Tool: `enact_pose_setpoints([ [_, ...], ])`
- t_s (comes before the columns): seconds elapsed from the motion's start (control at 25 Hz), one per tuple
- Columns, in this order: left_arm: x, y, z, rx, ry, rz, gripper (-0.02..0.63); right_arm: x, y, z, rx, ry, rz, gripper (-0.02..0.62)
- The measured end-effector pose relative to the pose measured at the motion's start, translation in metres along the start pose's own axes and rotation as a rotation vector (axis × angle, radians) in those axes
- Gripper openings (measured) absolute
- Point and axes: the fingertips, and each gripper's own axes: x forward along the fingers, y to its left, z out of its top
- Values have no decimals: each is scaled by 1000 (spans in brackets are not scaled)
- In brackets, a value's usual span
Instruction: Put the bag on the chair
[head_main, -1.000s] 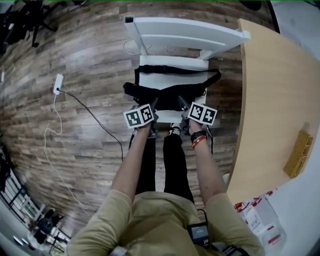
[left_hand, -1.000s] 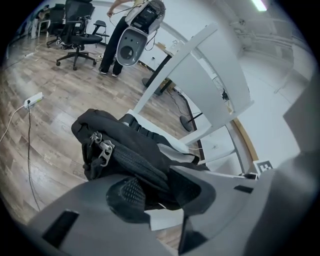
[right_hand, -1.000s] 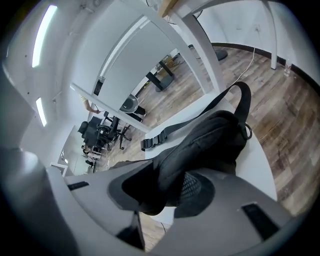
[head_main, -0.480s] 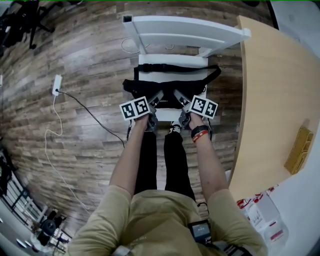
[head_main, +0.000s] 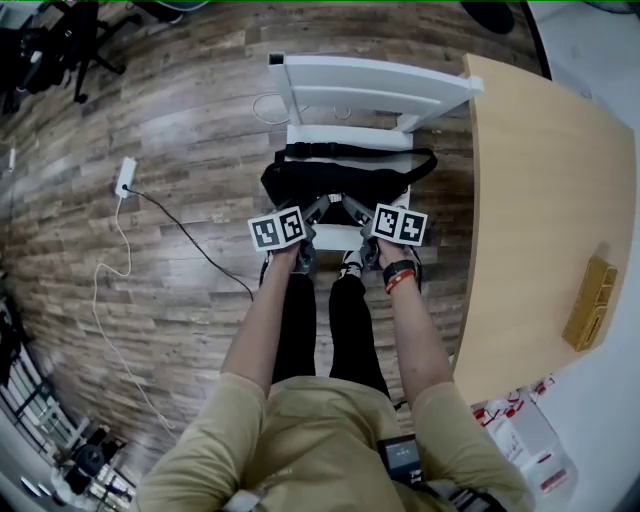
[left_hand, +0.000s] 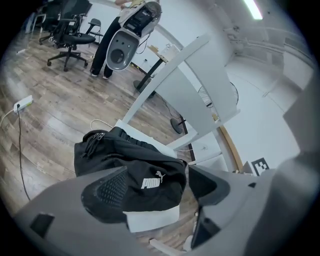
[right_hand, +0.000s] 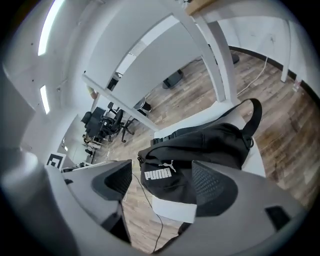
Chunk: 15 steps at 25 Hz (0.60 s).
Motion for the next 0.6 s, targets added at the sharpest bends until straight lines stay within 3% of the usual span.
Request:
enact_pose_setpoints([
  [0.2,-34,-17,-8,106,2,25,376,-32,24,-4,-129,-57,-29,387],
  [0.4,-73,-39,-14,199,-3,54,374,-76,46,-10,-161,-94,-54,387],
  [0.6,-111,-63,-14,256,-37,58,325,-123,71,-9,-208,-153,-78,372],
])
